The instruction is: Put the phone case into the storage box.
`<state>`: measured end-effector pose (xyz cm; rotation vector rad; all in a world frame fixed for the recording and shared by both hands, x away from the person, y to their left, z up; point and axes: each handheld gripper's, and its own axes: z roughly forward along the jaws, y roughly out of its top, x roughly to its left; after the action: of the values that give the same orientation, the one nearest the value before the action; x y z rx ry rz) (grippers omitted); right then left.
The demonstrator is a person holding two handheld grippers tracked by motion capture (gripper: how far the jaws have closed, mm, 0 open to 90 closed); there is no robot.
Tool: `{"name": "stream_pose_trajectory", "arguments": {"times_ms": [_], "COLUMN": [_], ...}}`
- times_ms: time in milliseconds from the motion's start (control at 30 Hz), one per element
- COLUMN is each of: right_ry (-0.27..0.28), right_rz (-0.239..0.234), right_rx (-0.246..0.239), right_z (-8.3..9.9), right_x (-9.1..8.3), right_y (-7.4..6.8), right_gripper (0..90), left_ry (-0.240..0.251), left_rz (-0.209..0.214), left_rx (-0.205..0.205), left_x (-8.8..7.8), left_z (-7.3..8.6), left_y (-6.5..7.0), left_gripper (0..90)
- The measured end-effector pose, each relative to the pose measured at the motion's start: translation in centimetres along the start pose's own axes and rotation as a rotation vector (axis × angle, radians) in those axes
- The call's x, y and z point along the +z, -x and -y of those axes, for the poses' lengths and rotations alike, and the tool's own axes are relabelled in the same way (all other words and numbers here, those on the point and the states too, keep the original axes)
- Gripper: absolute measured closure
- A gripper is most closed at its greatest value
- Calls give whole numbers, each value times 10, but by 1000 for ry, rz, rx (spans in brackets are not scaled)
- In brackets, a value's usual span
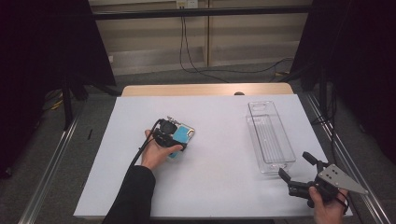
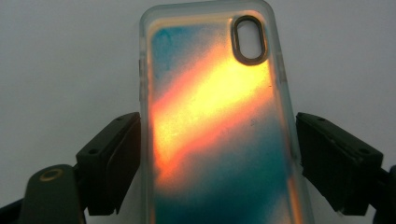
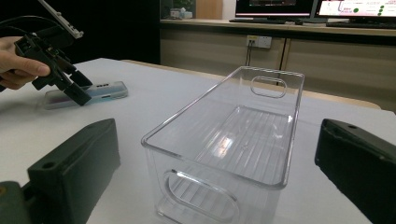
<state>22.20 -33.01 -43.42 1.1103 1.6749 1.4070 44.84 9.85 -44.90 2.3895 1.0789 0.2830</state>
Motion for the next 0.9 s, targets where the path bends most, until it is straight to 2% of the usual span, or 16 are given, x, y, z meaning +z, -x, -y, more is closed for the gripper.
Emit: {"name": "stream_pose_trajectory", "arguments": {"times_ms": [67, 100, 200, 233, 267, 467, 500, 533, 700, 833, 900], "right_ry": [-2, -3, 0, -1, -1, 0, -1, -1, 0, 0, 0], "right_rz": [0, -1, 2, 1, 1, 1, 2, 3, 1, 1, 1], "right_rx": [1, 0, 0, -2, -2, 2, 3, 2, 3, -1, 2], "right_z": [0, 0, 0, 0, 0, 0, 0, 0, 0, 0, 0], "right_x": [0, 0, 0, 0, 0, 0, 0, 0, 0, 0, 0], "right_y": [0, 0, 0, 0, 0, 0, 0, 0, 0, 0, 0], "right_gripper": [0, 0, 0, 0, 0, 0, 0, 0, 0, 0, 0], "left_ry": [15, 16, 34, 49, 47, 95, 113, 114, 134, 149, 176], "left_rz": [4, -5, -6, 1, -3, -11, -8, -8, -40, -43, -42], "left_rx": [-12, -1, -7, -27, -13, -23, -35, -21, -12, 6, 4], "left_x": [-2, -3, -8, -9, -12, -20, -21, -23, -27, -32, -35], "left_z": [1, 1, 2, 3, 3, 4, 4, 4, 3, 5, 6], "left_y": [-1, -2, -4, -4, -5, -7, -5, -6, -1, 1, 2], "left_gripper": [170, 170, 170, 170, 170, 170, 170, 170, 170, 170, 170]}}
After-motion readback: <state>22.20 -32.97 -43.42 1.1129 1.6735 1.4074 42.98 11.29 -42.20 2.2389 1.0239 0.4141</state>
